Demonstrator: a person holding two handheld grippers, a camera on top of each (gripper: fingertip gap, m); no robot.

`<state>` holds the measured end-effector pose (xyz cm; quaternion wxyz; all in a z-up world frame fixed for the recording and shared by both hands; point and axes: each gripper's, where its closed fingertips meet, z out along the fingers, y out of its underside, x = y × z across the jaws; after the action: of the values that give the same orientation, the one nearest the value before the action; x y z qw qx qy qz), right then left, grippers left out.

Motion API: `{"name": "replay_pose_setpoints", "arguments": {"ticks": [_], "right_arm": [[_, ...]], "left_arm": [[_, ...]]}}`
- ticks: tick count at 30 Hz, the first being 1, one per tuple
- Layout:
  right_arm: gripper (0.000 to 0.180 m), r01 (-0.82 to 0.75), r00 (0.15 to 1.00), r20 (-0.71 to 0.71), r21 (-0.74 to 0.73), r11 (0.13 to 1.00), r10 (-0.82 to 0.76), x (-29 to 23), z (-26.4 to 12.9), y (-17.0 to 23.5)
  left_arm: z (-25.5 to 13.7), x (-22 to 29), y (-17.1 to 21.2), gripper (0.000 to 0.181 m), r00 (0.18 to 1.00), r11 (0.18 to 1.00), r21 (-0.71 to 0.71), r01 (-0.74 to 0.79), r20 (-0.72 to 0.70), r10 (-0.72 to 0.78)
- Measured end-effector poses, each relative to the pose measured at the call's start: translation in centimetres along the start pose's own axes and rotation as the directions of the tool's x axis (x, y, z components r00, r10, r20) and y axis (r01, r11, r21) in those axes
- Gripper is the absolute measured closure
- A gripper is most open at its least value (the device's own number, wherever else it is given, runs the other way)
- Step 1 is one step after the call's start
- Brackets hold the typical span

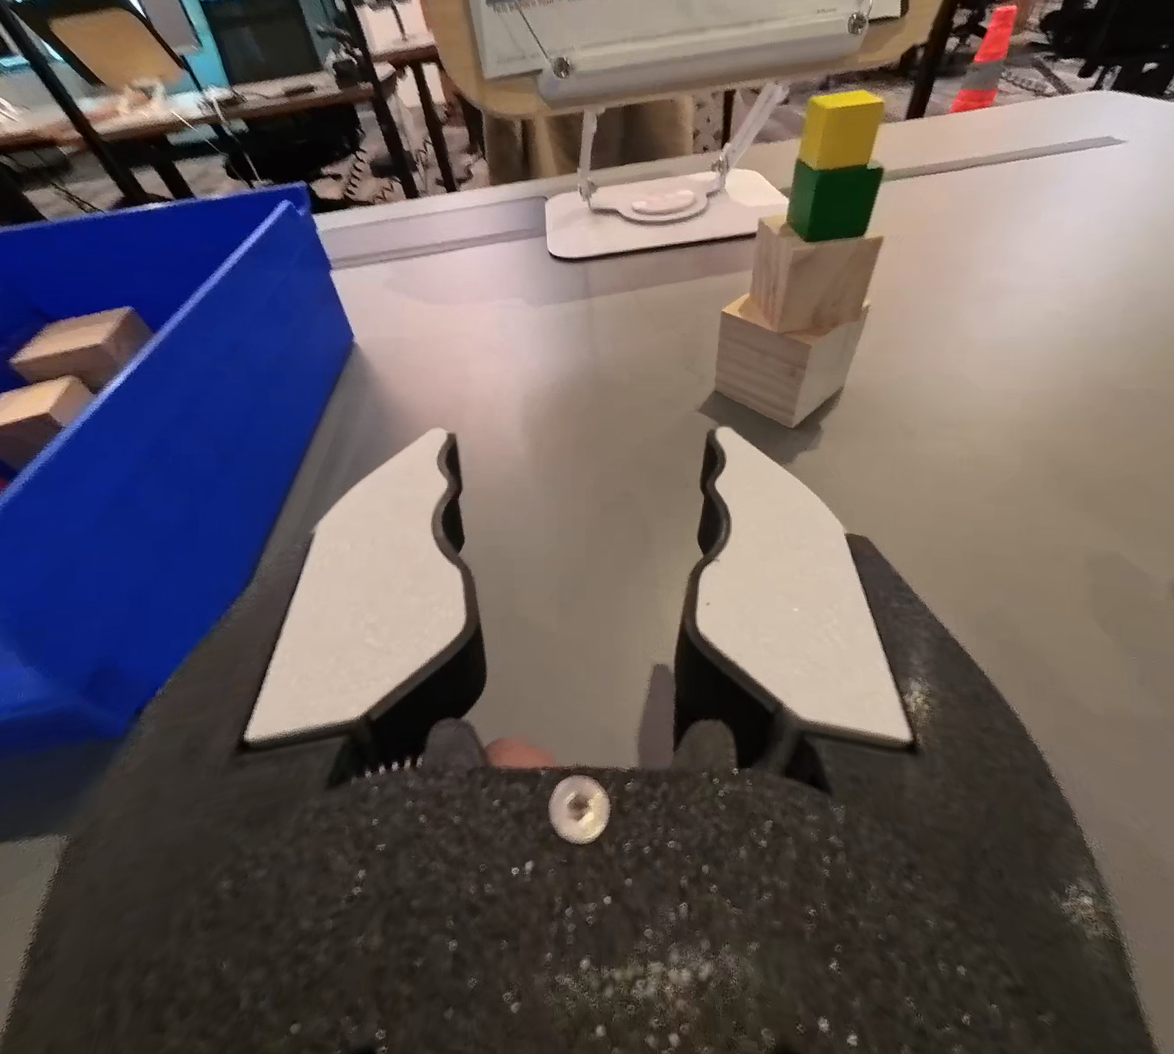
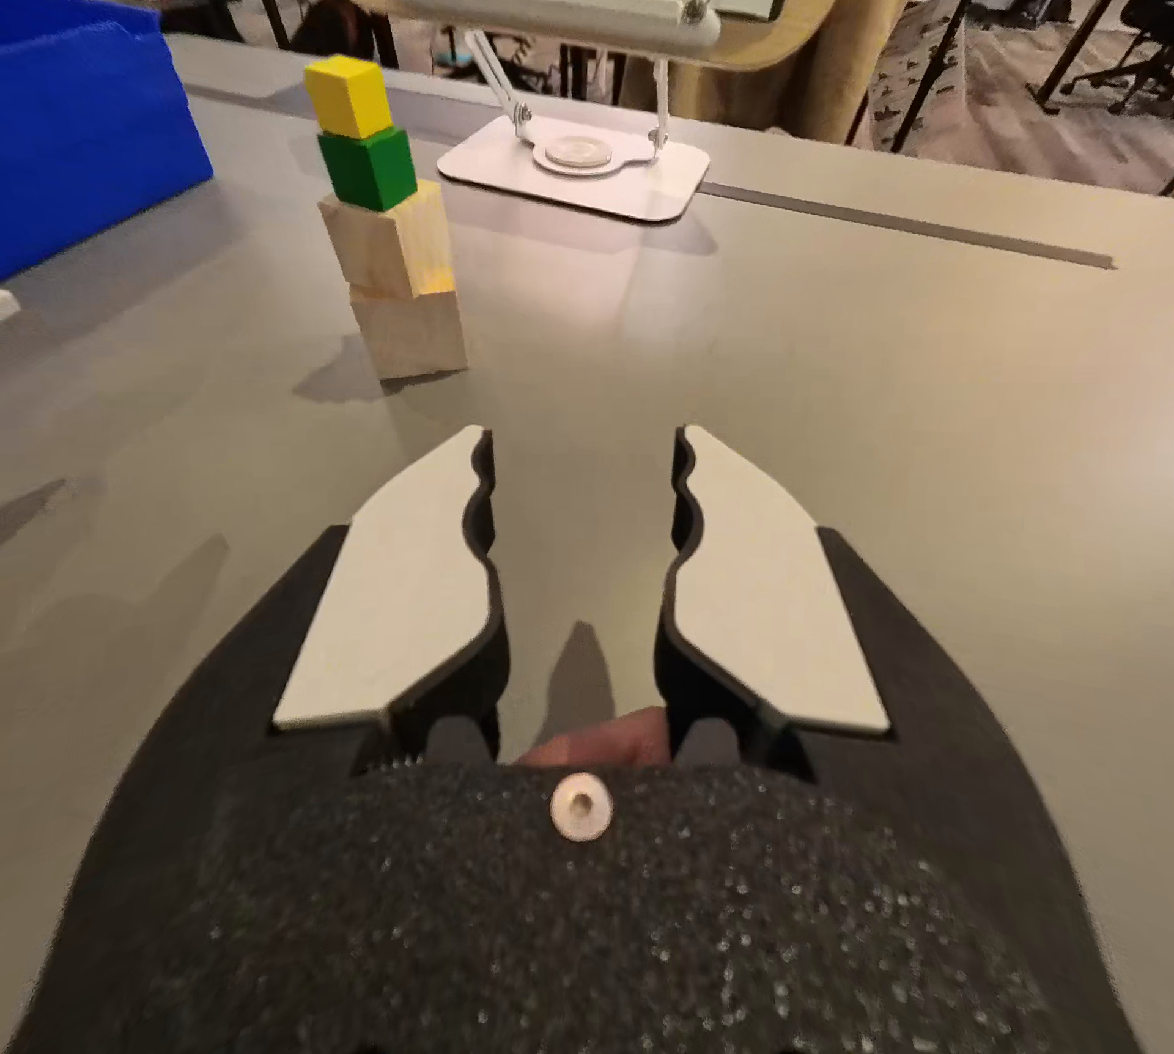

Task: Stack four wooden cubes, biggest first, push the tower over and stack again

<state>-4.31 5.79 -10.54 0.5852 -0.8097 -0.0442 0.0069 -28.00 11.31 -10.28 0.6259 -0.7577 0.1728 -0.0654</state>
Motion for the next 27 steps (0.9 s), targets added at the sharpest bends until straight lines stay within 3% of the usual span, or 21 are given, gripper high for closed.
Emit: {"name": "replay_pose_setpoints", "arguments": {"ticks": [7, 23, 24, 26, 27], "right_arm": [[0.126, -0.005, 1.000, -0.018, 0.028, 1.000, 0.006, 1.0, 0.0, 1.0], [0.136, -0.019, 1.000, 0.004, 0.018, 1.000, 0.019, 1.1, 0.4, 1.1], [0.139, -0.018, 1.000, 0.010, 0.018, 1.000, 0.018, 1.0, 0.5, 1.1], [0.180, 0.011, 0.995, 0.098, 0.016, 1.000, -0.013, -0.4, 1.1, 0.8], [0.180, 0.010, 0.991, 0.134, -0.023, 1.000, -0.007, -1.4, 1.9, 0.7]], "left_arm": [[0.2, 0.0, 0.2, 0.112, 0.998, 0.999, -0.020, 0.050, -0.039, -0.051], [0.0, 0.3, 0.4, 0.112, 0.999, 1.000, -0.023, 0.018, -0.040, -0.019], [0.0, 0.3, 0.4, 0.112, 0.999, 1.000, -0.023, 0.017, -0.038, -0.018], [0.0, 0.2, 0.3, 0.113, 0.999, 1.000, -0.021, 0.022, -0.029, -0.022], [0.0, 0.0, 0.3, 0.113, 0.999, 0.999, -0.015, 0.029, -0.022, -0.030]]}}
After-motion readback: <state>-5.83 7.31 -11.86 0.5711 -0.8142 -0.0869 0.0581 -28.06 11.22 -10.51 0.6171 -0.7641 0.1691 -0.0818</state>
